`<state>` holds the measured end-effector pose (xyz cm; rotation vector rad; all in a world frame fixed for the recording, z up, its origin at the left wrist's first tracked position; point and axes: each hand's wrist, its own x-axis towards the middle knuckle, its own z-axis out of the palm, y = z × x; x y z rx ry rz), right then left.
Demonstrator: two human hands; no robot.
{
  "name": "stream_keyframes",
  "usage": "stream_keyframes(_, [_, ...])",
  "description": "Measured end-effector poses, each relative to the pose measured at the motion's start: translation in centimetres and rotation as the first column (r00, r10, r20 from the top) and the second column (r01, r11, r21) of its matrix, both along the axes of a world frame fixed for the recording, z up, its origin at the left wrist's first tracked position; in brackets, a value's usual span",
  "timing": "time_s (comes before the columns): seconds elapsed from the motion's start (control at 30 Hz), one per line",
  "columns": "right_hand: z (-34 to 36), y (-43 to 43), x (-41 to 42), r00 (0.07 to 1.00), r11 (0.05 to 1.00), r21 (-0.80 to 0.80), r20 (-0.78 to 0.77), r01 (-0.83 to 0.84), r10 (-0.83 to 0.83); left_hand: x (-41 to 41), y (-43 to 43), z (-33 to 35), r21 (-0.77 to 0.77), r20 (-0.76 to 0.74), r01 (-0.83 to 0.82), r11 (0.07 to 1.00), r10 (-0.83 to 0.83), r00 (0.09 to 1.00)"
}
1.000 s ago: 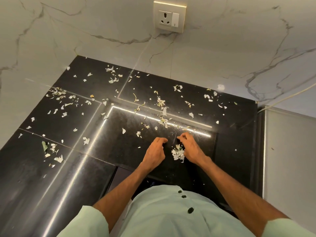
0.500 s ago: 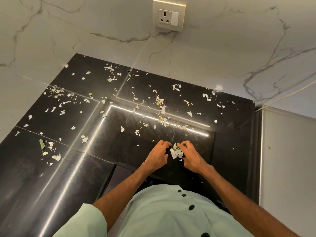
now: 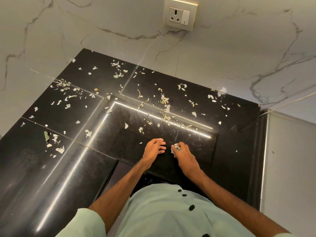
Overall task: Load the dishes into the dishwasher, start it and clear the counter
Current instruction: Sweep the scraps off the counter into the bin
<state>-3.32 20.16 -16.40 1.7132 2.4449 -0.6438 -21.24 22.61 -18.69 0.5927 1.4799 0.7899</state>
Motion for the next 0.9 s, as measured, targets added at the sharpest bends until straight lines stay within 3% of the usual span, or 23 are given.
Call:
stream_keyframes(0.13, [0.4, -0.5, 0.1, 0.997, 0.995, 0.076, 0.023, -0.07, 0.068, -0.1, -0.3, 0.1, -0.018, 0.059, -0.024, 1.0, 0.025, 0.998])
stream_keyframes(0.33, [0.9, 1.2, -0.3, 0.993, 0.991, 0.066, 0.025, -0.113, 0.112, 0.0, -0.3, 0.4, -0.048, 0.122, -0.054, 0.997, 0.06, 0.991])
stream_keyframes(0.43, [1.5, 2.7, -0.1, 0.988, 0.994, -0.042, -0.108, 0.105, -0.109, 0.1, -0.3, 0.9, -0.089, 0.205, -0.09, 0.992, 0.107, 0.973])
stream_keyframes(0.5, [2.0, 3.8, 0.0, 0.918, 0.949, -0.116, -0.241, 0.293, -0.314, 0.5, -0.3, 1.2, -0.116, 0.278, -0.1, 0.988, 0.129, 0.952])
stream_keyframes(0.57, [3.0, 4.3, -0.3, 0.849, 0.919, -0.15, -0.352, 0.364, -0.393, 1.3, -0.2, 1.5, -0.153, 0.354, -0.088, 0.984, 0.137, 0.925])
stream_keyframes(0.63, [4.5, 4.4, -1.1, 0.823, 0.926, -0.187, -0.424, 0.328, -0.378, 2.0, 0.1, 2.1, -0.209, 0.457, -0.059, 0.976, 0.151, 0.876])
stream_keyframes(0.73, [5.7, 3.9, -2.8, 0.856, 0.967, -0.164, -0.452, 0.197, -0.251, 2.9, 1.0, 3.4, -0.295, 0.614, -0.04, 0.955, 0.221, 0.757])
stream_keyframes(0.83, [5.9, 3.7, -4.2, 0.915, 0.989, -0.052, -0.374, 0.139, -0.148, 3.3, 1.9, 4.2, -0.388, 0.636, -0.104, 0.916, 0.348, 0.689])
stream_keyframes(0.9, [6.7, 3.8, -4.8, 0.937, 0.989, -0.04, -0.317, 0.14, -0.146, 3.2, 2.2, 4.5, -0.401, 0.623, -0.127, 0.907, 0.372, 0.689])
